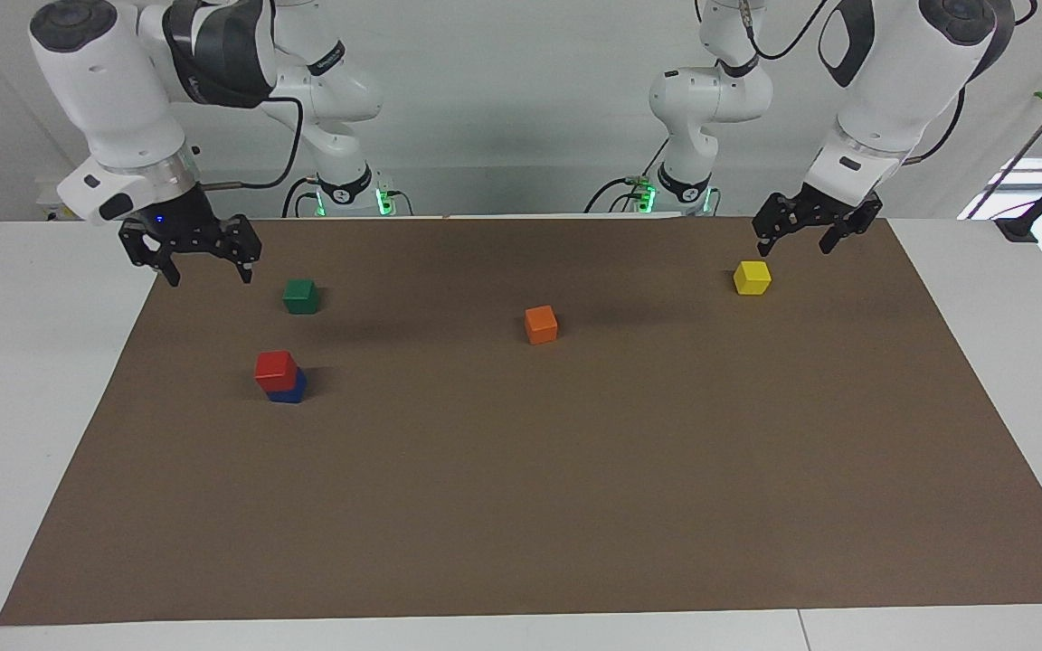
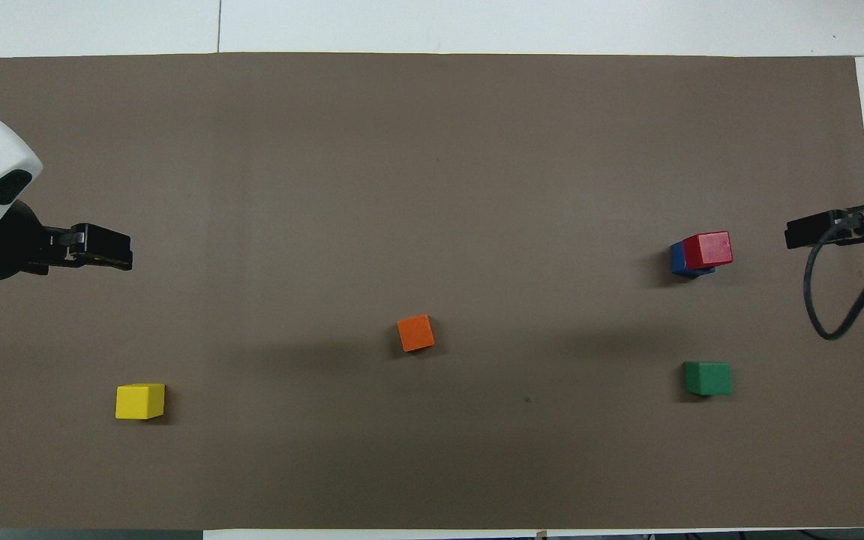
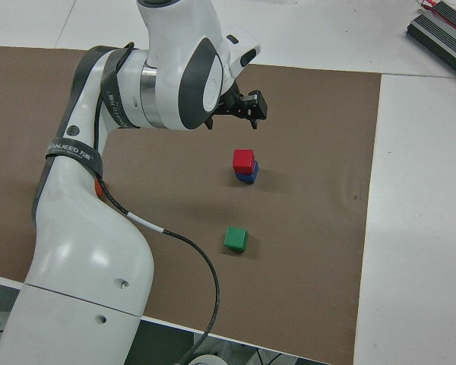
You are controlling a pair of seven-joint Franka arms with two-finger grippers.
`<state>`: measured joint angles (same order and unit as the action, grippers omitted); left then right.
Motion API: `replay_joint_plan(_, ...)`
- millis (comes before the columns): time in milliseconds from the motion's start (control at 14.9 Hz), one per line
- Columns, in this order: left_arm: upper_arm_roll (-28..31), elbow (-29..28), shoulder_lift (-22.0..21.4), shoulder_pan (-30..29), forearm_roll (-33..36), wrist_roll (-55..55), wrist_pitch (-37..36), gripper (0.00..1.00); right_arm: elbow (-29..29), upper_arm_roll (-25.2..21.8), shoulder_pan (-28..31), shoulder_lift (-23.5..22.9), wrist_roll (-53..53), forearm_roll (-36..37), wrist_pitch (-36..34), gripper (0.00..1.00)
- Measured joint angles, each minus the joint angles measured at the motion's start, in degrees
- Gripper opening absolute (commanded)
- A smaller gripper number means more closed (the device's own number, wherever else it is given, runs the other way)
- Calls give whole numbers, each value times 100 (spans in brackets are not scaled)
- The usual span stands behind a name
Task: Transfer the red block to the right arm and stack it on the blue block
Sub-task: 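Open the right gripper and raise it away from the stack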
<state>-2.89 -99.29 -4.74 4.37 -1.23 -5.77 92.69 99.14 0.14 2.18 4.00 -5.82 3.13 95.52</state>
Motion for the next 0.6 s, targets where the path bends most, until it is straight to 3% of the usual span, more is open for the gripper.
replay_joint_plan(602, 24, -2, -197, -10, 2, 0, -6, 100, -633, -51, 133, -85, 0, -126, -920, 100)
